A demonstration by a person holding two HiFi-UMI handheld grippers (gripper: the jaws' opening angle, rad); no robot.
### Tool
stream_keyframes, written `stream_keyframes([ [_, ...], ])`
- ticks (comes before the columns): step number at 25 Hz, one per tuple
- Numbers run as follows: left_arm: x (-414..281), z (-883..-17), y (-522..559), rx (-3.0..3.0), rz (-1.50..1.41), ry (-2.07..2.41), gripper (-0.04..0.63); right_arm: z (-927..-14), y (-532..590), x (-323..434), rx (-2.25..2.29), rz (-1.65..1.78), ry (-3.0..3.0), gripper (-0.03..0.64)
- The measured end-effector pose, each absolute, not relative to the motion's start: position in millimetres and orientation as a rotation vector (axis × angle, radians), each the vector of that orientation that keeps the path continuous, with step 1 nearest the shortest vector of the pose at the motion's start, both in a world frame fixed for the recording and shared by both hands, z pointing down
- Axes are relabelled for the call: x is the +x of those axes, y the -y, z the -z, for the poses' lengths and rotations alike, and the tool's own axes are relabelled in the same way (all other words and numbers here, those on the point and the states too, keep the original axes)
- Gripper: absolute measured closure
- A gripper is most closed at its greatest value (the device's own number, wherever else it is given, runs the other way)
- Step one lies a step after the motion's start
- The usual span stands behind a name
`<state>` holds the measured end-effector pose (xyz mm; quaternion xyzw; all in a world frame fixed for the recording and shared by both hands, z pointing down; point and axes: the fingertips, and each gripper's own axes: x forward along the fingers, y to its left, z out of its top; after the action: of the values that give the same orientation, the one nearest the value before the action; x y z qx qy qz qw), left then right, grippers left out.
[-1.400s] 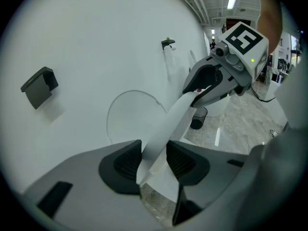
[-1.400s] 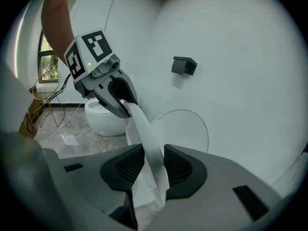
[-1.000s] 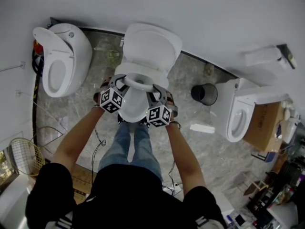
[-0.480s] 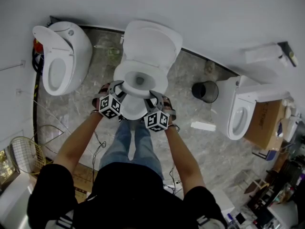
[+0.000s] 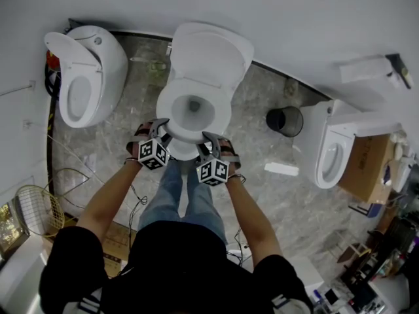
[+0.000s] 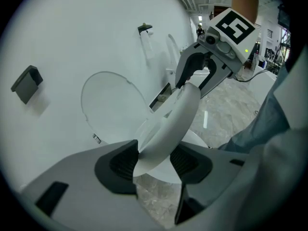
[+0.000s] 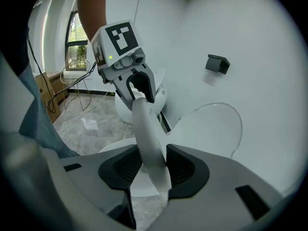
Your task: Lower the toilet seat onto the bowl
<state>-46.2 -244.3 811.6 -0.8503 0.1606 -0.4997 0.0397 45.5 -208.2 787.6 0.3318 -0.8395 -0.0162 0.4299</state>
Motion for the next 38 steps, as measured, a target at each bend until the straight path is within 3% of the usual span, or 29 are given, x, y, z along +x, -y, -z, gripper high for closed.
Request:
stream_keyframes([
  [38,-76,-895,159,-2.383,1.715,-0.229,0.344,-881,119,13,0.557,0.078,1.992,0.408],
])
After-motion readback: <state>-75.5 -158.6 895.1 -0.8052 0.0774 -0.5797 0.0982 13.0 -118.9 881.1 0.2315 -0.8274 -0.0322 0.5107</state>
